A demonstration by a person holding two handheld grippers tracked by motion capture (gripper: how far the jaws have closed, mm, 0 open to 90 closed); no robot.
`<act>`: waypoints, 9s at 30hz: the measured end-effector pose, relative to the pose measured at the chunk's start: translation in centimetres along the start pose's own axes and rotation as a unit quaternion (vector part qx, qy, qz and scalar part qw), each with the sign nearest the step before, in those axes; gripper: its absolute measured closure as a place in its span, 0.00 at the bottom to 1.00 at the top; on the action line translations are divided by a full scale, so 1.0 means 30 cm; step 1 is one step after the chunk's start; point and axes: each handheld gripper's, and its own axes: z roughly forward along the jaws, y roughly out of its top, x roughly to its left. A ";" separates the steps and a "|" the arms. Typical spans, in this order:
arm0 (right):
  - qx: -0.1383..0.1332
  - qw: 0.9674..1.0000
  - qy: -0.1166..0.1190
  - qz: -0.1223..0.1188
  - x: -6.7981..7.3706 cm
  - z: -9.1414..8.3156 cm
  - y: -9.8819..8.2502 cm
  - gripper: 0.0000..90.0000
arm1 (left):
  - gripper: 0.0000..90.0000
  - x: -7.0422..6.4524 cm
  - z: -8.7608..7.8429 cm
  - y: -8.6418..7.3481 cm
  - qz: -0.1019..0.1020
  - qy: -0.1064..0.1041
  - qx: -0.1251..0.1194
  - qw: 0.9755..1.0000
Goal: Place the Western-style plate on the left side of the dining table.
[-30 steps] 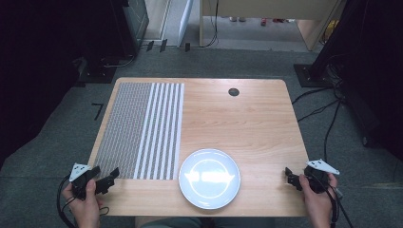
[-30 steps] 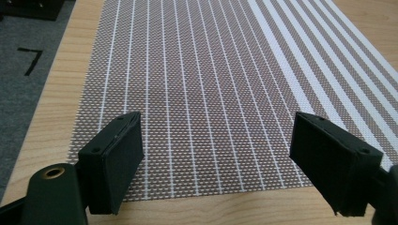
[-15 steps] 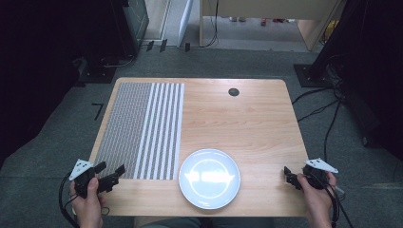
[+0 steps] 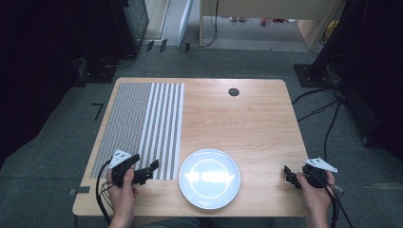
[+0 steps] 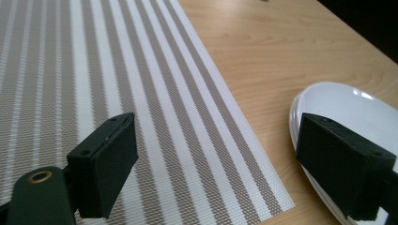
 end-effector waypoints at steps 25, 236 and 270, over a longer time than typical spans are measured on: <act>-0.056 0.997 0.047 0.019 0.110 -0.053 0.018 0.21 | 0.15 -0.109 0.078 -0.084 0.074 -0.056 0.027 0.995; 0.002 0.884 0.384 0.268 0.551 -0.009 0.154 0.98 | 0.80 -0.060 0.026 0.016 -0.020 -0.168 0.073 0.983; 0.045 0.869 0.401 0.285 0.879 0.180 0.400 0.98 | 0.80 0.266 -0.034 0.188 -0.081 -0.096 0.042 0.991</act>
